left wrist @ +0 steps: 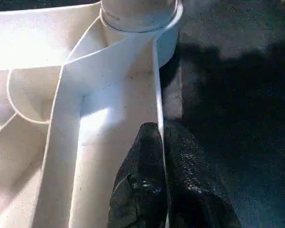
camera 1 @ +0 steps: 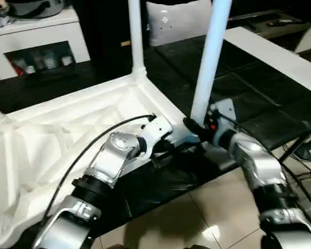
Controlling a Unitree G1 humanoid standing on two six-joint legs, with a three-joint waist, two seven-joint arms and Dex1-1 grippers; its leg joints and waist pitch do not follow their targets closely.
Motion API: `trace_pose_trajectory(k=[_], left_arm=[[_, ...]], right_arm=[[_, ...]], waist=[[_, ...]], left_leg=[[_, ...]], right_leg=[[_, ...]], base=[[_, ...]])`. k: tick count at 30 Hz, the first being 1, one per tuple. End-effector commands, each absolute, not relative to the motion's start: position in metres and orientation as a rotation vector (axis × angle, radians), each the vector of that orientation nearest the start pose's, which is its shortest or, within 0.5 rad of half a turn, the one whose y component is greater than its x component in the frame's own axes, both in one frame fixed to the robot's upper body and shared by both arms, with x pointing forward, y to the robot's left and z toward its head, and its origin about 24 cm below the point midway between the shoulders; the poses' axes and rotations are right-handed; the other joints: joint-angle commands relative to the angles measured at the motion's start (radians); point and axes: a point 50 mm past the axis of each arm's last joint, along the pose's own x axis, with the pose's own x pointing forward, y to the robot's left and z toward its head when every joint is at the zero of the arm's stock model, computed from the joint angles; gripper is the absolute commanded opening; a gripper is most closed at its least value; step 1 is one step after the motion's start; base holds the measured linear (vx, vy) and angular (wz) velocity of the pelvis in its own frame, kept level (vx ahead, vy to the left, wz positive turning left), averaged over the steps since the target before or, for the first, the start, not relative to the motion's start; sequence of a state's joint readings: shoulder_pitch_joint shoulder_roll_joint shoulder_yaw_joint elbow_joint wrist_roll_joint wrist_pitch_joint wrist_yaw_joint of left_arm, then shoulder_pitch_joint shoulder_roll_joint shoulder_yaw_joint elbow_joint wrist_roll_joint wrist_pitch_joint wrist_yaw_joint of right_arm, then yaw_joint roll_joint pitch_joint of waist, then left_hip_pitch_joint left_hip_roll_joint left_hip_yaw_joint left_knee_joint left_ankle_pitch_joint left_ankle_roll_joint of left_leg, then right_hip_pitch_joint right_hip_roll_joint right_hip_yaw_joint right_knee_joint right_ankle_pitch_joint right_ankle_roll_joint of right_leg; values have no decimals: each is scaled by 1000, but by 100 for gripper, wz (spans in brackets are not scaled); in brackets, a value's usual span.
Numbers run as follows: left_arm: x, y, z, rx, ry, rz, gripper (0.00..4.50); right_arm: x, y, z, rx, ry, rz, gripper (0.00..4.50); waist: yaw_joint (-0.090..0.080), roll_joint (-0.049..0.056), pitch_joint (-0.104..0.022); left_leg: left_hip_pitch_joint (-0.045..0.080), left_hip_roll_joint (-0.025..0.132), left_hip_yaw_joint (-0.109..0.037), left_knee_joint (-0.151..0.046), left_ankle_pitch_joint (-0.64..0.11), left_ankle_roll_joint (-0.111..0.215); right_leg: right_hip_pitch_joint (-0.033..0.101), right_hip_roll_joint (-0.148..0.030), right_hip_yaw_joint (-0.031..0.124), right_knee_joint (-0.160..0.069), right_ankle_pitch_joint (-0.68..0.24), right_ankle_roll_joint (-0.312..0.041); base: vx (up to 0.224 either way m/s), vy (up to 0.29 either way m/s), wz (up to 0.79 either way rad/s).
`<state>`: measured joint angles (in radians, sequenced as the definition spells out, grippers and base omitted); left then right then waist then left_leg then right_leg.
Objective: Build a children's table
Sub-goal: Rotate leg to tighten
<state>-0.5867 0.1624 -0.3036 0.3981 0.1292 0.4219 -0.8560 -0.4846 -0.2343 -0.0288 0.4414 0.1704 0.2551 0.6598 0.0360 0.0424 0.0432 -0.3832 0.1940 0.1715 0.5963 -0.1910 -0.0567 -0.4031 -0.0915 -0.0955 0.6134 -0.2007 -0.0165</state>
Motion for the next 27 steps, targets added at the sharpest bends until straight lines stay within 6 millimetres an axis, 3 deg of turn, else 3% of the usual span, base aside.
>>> trace_pose_trajectory(k=[1, 6, 8, 9, 16, 17, 27], left_arm=[[315, 66, 63, 417, 396, -1177, 0], [311, 81, 59, 500, 413, -1300, 0], [309, 87, 58, 542, 418, -1359, 0], [308, 90, 58, 561, 418, -1402, 0], [299, 101, 56, 660, 431, -1583, 0], [297, 100, 56, 671, 431, -1618, 0], [291, 101, 55, 733, 437, -1749, 0]], right_arm=[[328, -152, 70, -5, 183, 748, 341], [315, -171, 74, -109, 201, 907, 381], [309, -178, 76, -146, 216, 972, 381], [307, -182, 76, -162, 226, 1010, 381], [291, -192, 79, -203, 280, 1233, 381], [289, -192, 80, -211, 282, 1275, 354], [279, -189, 78, -210, 326, 1458, 269]], waist=[[8, -4, -72], [26, -2, -69], [29, -3, -68], [30, -8, -69], [44, -5, -69], [46, -8, -70], [56, -12, -71]], left_leg=[[9, 31, -8, -49, -39, 152], [15, 36, -7, -51, -76, 131], [15, 37, -6, -52, -86, 123], [14, 36, -6, -52, -91, 122], [13, 39, -6, -52, -115, 118], [13, 40, -5, -52, -108, 119], [13, 41, -5, -51, -98, 122]], right_leg=[[71, -55, 48, -59, 41, -276], [67, -55, 50, -59, 8, -269], [66, -54, 51, -59, 2, -266], [67, -54, 50, -60, -5, -265], [66, -57, 50, -60, -40, -258], [65, -56, 50, -59, -32, -260], [64, -57, 50, -57, -41, -263]], base=[[0, 0, 0], [0, 0, 0], [0, 0, 0], [0, 0, 0], [0, 0, 0], [0, 0, 0], [0, 0, 0]])
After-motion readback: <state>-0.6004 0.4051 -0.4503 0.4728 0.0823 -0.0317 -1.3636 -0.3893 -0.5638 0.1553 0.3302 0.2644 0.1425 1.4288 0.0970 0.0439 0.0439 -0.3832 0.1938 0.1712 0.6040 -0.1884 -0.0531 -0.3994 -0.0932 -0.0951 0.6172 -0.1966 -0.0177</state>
